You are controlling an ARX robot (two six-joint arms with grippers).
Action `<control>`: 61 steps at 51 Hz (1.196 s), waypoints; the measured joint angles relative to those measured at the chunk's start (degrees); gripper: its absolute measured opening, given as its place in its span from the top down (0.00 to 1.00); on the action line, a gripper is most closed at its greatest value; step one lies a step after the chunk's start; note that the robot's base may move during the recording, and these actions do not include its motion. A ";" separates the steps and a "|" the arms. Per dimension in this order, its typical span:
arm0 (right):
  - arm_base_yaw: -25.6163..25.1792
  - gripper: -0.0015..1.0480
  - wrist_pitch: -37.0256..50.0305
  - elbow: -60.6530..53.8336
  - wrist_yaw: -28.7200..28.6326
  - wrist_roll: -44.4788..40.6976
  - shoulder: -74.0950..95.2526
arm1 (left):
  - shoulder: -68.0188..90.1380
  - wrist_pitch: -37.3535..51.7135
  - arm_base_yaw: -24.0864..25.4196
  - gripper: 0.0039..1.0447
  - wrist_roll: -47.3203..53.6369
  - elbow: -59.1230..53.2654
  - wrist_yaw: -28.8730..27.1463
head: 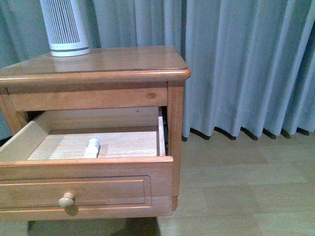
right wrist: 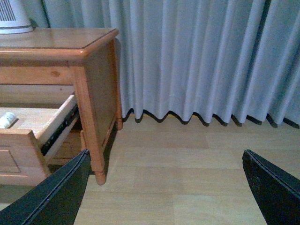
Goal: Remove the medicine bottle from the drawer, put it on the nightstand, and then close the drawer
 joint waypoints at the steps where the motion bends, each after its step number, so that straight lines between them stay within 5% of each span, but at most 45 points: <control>1: 0.00 0.07 0.00 0.00 -0.02 -0.02 0.00 | -0.42 -0.26 -0.02 0.97 0.17 -0.26 -0.04; 49: -0.50 0.07 -1.33 0.42 -2.27 0.96 0.85 | -21.55 -17.27 -0.02 0.97 0.24 -4.22 -0.17; 54: -2.14 0.07 -5.11 5.66 -11.19 8.72 11.87 | -21.64 -17.31 -0.02 0.84 0.24 -4.22 -0.13; 61: 0.66 0.07 6.27 19.63 -11.69 12.85 34.14 | -21.64 -17.38 -0.02 0.58 0.24 -4.22 -0.17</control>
